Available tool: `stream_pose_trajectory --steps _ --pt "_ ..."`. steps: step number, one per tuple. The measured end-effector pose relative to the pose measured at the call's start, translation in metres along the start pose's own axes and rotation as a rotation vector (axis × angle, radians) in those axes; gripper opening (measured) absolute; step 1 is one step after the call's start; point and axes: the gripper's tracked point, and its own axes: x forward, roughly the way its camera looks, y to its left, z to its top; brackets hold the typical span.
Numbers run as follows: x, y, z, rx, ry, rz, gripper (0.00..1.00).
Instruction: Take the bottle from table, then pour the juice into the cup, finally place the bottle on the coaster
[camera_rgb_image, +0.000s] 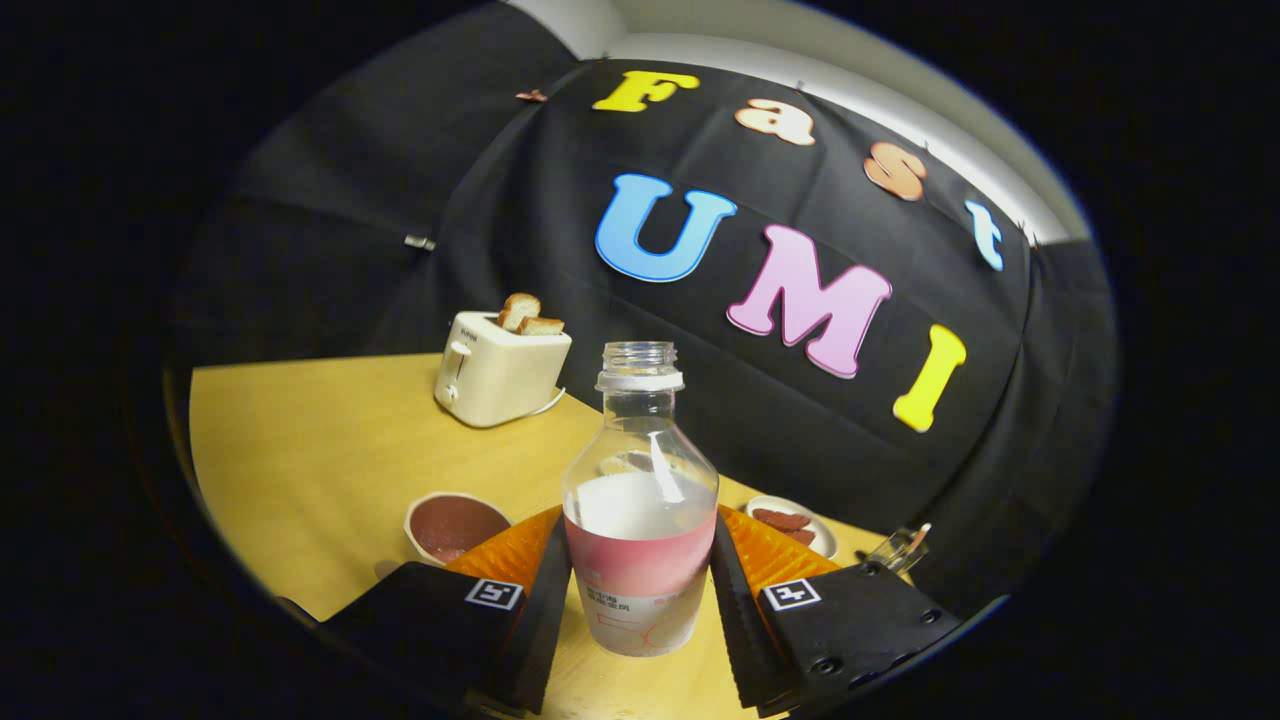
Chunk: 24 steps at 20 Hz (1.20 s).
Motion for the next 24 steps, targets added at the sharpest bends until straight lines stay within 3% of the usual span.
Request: stream_pose_trajectory --steps 3,9,14,24 --pt "0.012 -0.032 0.018 0.135 -0.033 -0.065 0.72" --pt "0.054 -0.072 0.038 0.254 -0.182 -0.117 0.73" --pt "0.098 -0.078 0.005 0.327 -0.176 -0.154 0.73" --pt "0.143 -0.075 -0.054 0.299 -0.129 -0.174 0.74"
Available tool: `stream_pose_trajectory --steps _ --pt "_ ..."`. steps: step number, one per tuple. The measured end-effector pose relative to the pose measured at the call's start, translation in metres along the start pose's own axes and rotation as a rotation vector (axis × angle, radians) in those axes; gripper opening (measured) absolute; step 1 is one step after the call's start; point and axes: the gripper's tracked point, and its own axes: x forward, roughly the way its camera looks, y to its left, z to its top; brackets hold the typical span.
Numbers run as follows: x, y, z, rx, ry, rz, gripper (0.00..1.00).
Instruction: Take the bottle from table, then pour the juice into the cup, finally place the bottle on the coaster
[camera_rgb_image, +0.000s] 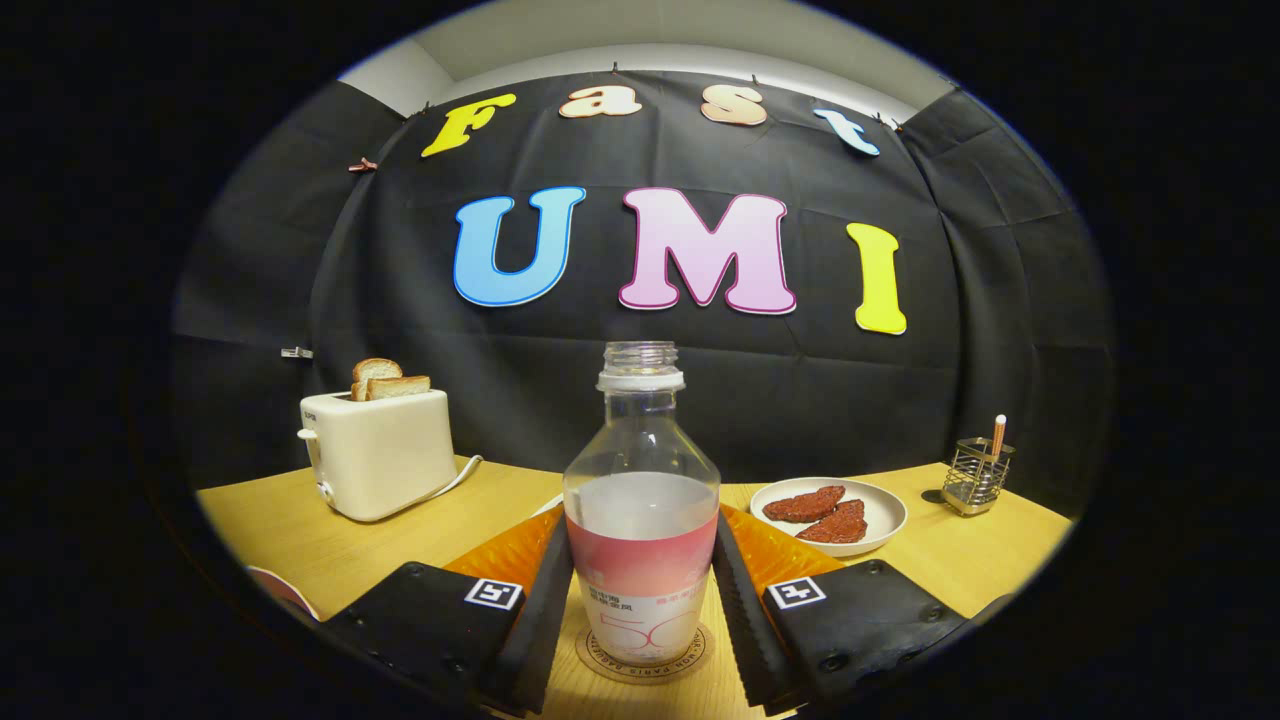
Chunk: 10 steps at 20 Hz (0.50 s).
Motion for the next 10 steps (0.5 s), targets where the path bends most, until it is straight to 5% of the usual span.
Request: stream_pose_trajectory --steps 10 --pt "0.009 0.000 -0.021 -0.013 0.038 -0.001 0.75"
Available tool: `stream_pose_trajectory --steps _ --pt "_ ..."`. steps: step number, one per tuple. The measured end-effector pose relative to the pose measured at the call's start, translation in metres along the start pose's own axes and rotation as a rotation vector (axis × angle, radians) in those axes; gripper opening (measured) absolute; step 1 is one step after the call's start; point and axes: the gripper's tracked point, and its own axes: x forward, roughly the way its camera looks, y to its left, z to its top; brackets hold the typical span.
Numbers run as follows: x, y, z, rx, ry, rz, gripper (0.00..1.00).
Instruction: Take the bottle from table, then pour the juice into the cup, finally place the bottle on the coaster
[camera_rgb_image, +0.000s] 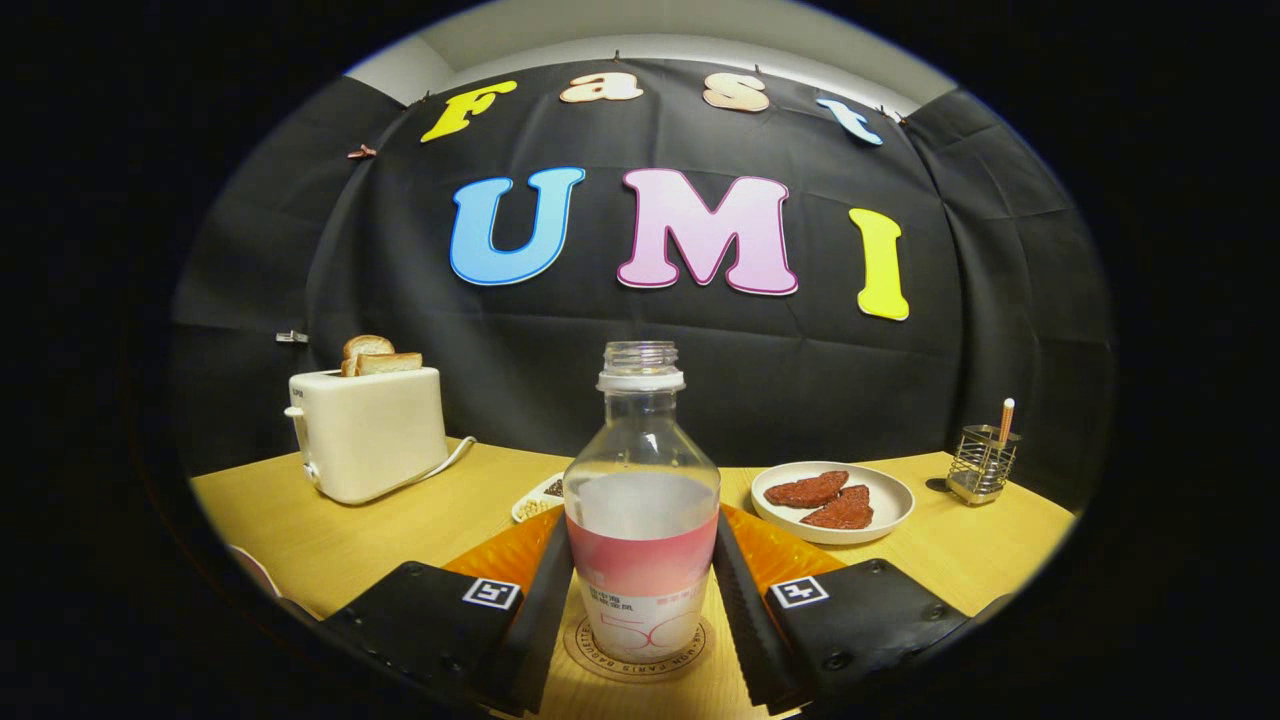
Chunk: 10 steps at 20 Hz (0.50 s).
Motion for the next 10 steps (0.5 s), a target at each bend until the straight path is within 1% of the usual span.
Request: stream_pose_trajectory --steps 4,6,7,10 --pt "0.002 0.002 -0.003 0.046 0.016 0.011 0.78" --pt "0.000 0.000 -0.006 0.054 0.037 0.000 0.98" --pt "-0.002 0.002 -0.006 0.056 0.045 0.005 1.00" --pt "-0.013 0.004 -0.005 0.059 0.067 0.019 1.00"
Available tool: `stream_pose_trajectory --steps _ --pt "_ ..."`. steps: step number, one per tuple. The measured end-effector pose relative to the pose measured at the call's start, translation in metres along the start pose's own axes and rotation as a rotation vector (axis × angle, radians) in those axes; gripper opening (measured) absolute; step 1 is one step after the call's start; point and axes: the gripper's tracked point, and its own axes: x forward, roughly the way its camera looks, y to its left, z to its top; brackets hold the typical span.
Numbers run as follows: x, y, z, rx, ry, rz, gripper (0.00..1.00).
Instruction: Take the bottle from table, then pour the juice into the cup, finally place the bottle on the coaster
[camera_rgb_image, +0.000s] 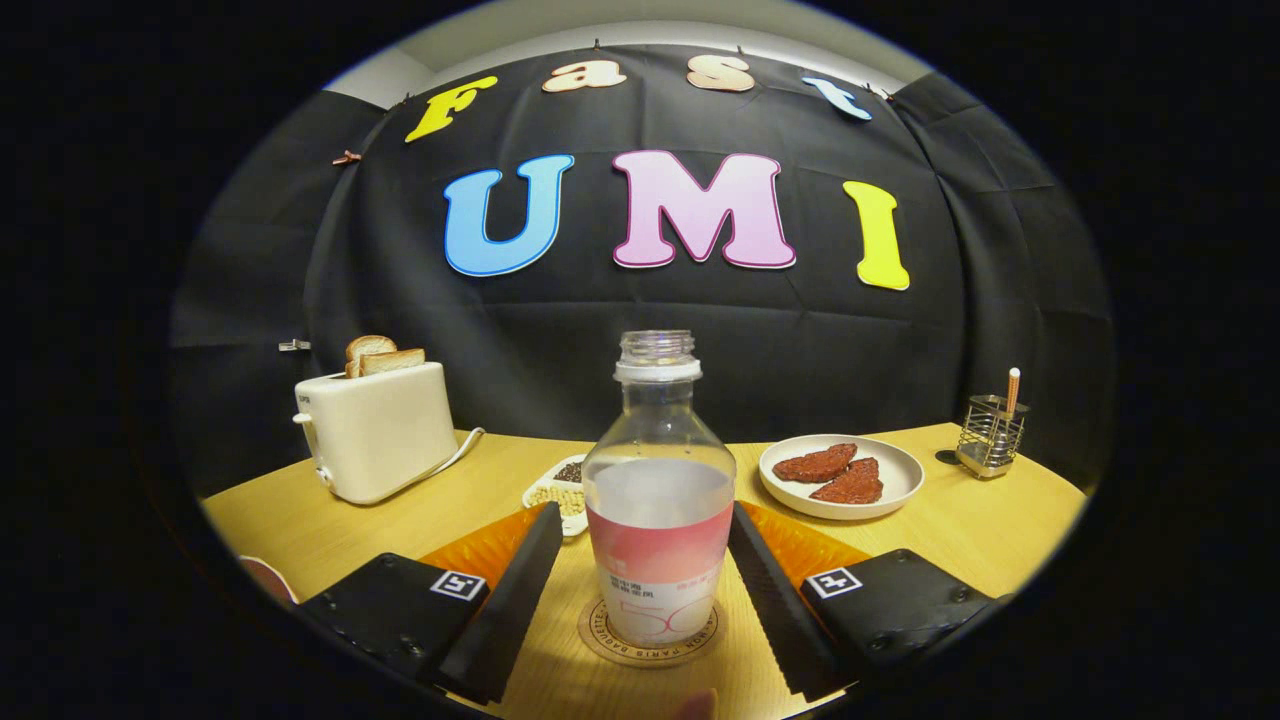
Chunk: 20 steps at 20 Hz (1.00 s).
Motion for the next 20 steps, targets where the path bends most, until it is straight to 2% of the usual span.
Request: stream_pose_trajectory --steps 5,9,14,20 --pt "-0.042 -0.014 0.020 -0.030 0.007 -0.018 1.00" --pt "-0.092 -0.024 0.054 -0.037 -0.005 -0.026 1.00" --pt "-0.144 -0.033 0.124 -0.084 -0.085 -0.006 0.98" --pt "-0.182 -0.052 0.193 -0.162 -0.147 0.018 0.97"
